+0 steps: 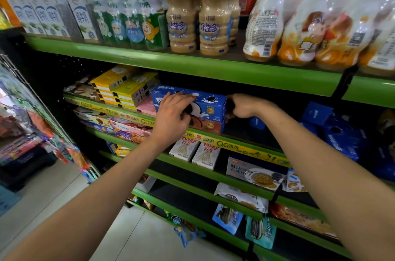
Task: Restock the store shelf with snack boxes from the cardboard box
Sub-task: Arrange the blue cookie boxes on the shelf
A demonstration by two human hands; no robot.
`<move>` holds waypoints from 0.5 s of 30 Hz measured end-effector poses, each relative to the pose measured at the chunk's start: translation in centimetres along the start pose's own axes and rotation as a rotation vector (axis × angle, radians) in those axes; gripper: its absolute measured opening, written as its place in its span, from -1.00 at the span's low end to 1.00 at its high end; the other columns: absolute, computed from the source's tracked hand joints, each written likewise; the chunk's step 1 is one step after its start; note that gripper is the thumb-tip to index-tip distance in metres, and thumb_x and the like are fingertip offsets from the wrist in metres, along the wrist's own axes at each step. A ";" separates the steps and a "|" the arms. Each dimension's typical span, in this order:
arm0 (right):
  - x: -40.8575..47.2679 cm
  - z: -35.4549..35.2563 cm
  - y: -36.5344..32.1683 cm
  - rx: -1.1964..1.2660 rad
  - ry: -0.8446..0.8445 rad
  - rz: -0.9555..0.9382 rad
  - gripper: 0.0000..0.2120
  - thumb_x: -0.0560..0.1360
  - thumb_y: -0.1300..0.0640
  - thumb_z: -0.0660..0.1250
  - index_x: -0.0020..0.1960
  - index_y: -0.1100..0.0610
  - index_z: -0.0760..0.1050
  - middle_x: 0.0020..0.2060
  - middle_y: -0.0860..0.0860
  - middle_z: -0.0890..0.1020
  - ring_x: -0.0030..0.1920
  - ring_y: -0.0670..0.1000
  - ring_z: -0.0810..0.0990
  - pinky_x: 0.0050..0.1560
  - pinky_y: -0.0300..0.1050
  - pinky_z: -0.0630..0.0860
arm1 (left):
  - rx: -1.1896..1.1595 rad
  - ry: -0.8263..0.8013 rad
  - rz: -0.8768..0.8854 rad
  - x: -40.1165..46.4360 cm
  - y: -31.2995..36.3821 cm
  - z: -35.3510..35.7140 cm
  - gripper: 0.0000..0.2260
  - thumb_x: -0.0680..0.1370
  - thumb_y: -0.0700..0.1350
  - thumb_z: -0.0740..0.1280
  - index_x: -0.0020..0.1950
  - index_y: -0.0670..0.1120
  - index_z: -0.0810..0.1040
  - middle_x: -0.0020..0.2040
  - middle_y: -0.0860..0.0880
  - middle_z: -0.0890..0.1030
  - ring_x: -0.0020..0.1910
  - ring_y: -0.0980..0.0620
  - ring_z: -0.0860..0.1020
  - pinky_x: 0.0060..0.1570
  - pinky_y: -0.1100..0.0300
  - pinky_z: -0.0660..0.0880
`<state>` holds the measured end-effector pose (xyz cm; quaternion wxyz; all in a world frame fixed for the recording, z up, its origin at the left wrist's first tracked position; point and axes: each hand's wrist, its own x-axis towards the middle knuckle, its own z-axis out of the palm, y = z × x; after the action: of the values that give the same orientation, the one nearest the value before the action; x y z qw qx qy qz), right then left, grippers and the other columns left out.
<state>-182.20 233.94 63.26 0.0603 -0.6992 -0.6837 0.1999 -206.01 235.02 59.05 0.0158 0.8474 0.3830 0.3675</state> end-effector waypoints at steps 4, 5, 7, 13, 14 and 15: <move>0.0 0.6 0.2 -0.006 0.068 -0.040 -0.57 0.48 0.32 0.37 0.33 0.13 0.48 0.19 0.12 0.61 0.01 0.05 0.51 -0.07 -0.24 0.32 | 0.002 -0.001 0.000 -0.1 0.2 0.0 -0.55 0.41 -0.33 0.35 0.30 -0.13 0.57 0.25 -0.06 0.60 0.31 -0.09 0.47 0.49 0.00 0.12; -0.1 0.8 0.3 0.001 0.083 -0.044 -0.56 0.48 0.35 0.34 0.33 0.14 0.48 0.20 0.14 0.61 0.05 0.08 0.53 -0.07 -0.24 0.33 | 0.002 -0.003 0.002 -0.1 0.1 0.0 -0.55 0.41 -0.33 0.35 0.30 -0.13 0.57 0.26 -0.07 0.60 0.31 -0.09 0.47 0.49 0.01 0.12; -0.3 1.2 0.5 -0.003 0.091 -0.032 -0.53 0.48 0.38 0.29 0.37 0.15 0.44 0.24 0.17 0.58 0.10 0.11 0.54 -0.06 -0.21 0.35 | 0.004 -0.002 -0.002 -0.1 0.1 -0.1 -0.55 0.41 -0.33 0.35 0.31 -0.12 0.56 0.26 -0.06 0.60 0.31 -0.08 0.47 0.49 0.05 0.10; -1.8 0.3 1.5 -0.094 0.292 0.074 -0.37 0.50 0.20 0.31 0.53 0.05 0.22 0.50 0.13 0.32 0.45 0.19 0.36 0.38 0.07 0.39 | 0.041 -0.015 0.001 -0.2 0.2 -0.4 -0.55 0.43 -0.31 0.35 0.32 -0.12 0.56 0.26 -0.06 0.60 0.30 -0.07 0.47 0.47 0.13 0.07; -2.3 0.3 1.9 -0.180 0.314 0.167 -0.42 0.53 0.08 0.31 0.51 0.05 0.23 0.49 0.13 0.33 0.43 0.23 0.38 0.36 0.13 0.40 | 0.055 -0.022 0.009 -0.1 0.2 -0.5 -0.56 0.43 -0.30 0.35 0.31 -0.13 0.56 0.25 -0.07 0.60 0.29 -0.09 0.48 0.46 0.09 0.12; -2.8 0.4 2.3 -0.257 0.288 0.270 -0.43 0.55 -0.02 0.29 0.50 0.05 0.24 0.49 0.15 0.31 0.43 0.26 0.35 0.37 0.17 0.36 | 0.070 -0.033 0.014 0.0 0.3 -0.7 -0.57 0.43 -0.29 0.35 0.31 -0.14 0.56 0.23 -0.08 0.60 0.27 -0.11 0.49 0.44 0.02 0.19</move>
<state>-180.20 230.94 62.62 0.0405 -0.8075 -0.5883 0.0155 -206.28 234.68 59.67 -0.0101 0.8560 0.3891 0.3402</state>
